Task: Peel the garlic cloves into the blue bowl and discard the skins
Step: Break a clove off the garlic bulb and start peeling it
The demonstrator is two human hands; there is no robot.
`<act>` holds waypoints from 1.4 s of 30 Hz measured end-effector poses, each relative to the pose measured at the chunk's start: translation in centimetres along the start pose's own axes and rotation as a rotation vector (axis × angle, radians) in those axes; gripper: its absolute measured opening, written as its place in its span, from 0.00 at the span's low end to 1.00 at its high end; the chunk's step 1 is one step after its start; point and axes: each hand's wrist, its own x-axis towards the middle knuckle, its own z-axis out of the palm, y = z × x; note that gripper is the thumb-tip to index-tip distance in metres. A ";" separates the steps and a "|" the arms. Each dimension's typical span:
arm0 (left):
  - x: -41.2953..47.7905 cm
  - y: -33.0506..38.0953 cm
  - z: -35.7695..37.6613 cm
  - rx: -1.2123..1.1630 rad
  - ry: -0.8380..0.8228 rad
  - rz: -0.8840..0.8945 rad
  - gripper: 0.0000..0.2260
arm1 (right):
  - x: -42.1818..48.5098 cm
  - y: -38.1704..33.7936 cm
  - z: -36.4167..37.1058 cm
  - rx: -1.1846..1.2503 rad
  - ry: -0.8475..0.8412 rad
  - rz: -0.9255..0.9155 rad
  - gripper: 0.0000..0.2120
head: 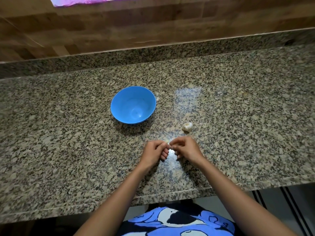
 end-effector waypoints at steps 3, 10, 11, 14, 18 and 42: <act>-0.1 0.0 0.2 0.047 -0.012 0.033 0.11 | -0.4 -0.2 0.2 0.096 -0.083 -0.031 0.07; -0.6 -0.7 0.0 0.256 0.101 0.137 0.05 | -0.6 0.9 0.9 0.321 0.054 0.013 0.05; -0.7 -0.6 -0.1 0.293 0.124 0.181 0.07 | -0.6 1.0 0.9 0.309 0.050 0.010 0.05; -0.5 -0.1 0.0 0.205 0.113 0.221 0.12 | -0.6 0.4 0.6 0.307 0.005 -0.005 0.04; -0.4 1.1 -0.7 -0.220 0.069 0.019 0.10 | -0.5 -0.2 -0.3 0.362 -0.113 -0.012 0.04; -0.1 1.7 -0.7 -0.040 0.126 0.105 0.10 | 0.3 -0.2 -0.4 0.258 -0.033 -0.084 0.04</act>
